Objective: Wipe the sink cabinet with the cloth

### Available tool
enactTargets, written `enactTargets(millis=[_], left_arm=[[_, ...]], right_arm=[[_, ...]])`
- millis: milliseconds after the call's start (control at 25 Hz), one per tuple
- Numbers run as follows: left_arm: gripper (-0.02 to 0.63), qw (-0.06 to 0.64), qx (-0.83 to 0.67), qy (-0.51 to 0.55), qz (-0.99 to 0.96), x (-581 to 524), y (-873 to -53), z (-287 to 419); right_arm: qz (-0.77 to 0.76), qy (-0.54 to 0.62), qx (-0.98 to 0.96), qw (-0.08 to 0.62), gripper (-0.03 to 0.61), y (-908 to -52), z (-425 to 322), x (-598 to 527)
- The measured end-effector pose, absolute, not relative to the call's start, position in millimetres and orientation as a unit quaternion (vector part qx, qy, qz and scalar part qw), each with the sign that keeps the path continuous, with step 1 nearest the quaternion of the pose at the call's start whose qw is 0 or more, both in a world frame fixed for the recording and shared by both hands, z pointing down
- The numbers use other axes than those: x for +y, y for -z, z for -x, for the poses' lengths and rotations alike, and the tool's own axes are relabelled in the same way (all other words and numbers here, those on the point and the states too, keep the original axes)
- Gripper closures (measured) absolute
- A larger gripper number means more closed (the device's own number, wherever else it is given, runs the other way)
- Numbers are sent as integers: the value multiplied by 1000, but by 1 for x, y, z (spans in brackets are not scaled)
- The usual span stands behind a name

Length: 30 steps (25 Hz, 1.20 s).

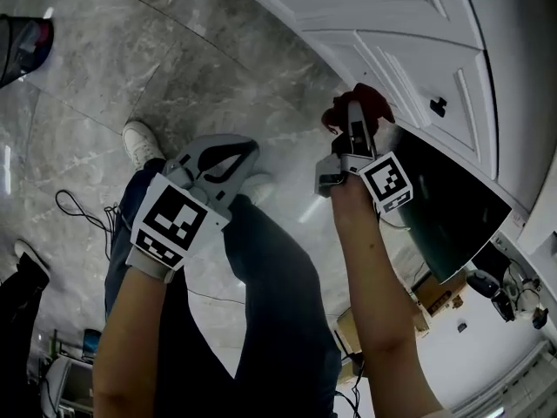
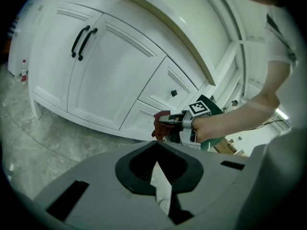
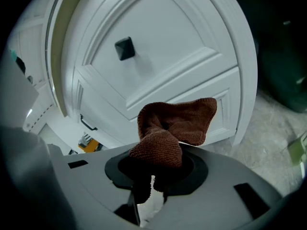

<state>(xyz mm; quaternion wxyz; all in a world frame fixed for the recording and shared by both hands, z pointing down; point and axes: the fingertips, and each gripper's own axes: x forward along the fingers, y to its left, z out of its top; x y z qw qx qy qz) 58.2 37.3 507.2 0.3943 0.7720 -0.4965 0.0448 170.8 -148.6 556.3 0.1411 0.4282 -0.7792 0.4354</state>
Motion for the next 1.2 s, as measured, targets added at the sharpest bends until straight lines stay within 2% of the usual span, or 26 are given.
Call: enactTargets(millis=[480, 640, 1200], left_arm=[[603, 343, -478, -75, -805, 26, -380, -48], [603, 306, -472, -78, -823, 18, -328, -36], [603, 250, -458, -69, -850, 25, -134, -45]], right_arm=[[-307, -303, -881, 194, 472, -401, -118, -79], [-290, -259, -904, 179, 472, -341, -103, -73], [-271, -182, -936, 129, 472, -123, -121, -35]])
